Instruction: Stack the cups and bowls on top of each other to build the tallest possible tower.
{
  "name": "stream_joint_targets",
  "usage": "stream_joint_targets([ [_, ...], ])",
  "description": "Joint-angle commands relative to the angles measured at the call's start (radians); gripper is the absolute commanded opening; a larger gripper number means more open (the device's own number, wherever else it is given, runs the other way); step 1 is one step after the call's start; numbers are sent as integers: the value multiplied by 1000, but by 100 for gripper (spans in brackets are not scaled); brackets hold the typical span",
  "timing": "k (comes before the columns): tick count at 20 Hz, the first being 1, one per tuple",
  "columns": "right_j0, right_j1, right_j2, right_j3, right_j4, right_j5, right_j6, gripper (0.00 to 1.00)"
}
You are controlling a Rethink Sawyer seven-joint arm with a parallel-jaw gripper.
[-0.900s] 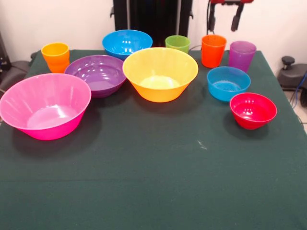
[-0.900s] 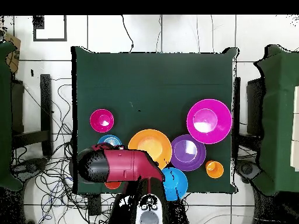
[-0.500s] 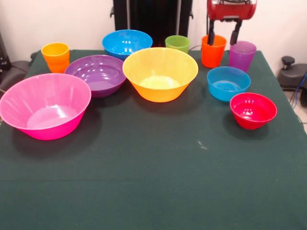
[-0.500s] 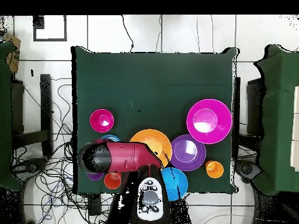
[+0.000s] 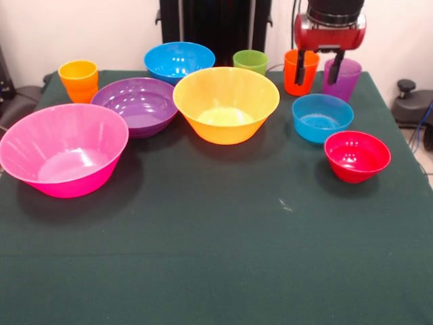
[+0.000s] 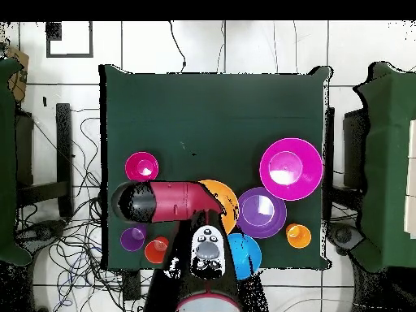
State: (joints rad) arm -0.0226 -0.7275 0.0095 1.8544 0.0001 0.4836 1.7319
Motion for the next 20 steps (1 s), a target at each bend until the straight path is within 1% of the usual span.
stream_joint_targets([
  [1, -8, 85, 9, -159, 10, 97, 131, 100],
  [4, -12, 88, 0, -176, 9, 110, 128, 100],
  [8, -20, 101, 12, -187, 16, 110, 121, 100],
  [13, 3, 114, 3, -202, 28, 117, 148, 100],
  [17, 24, 110, -11, -228, 30, 170, 155, 100],
  [20, 32, 88, -15, -211, 24, 203, 147, 100],
])
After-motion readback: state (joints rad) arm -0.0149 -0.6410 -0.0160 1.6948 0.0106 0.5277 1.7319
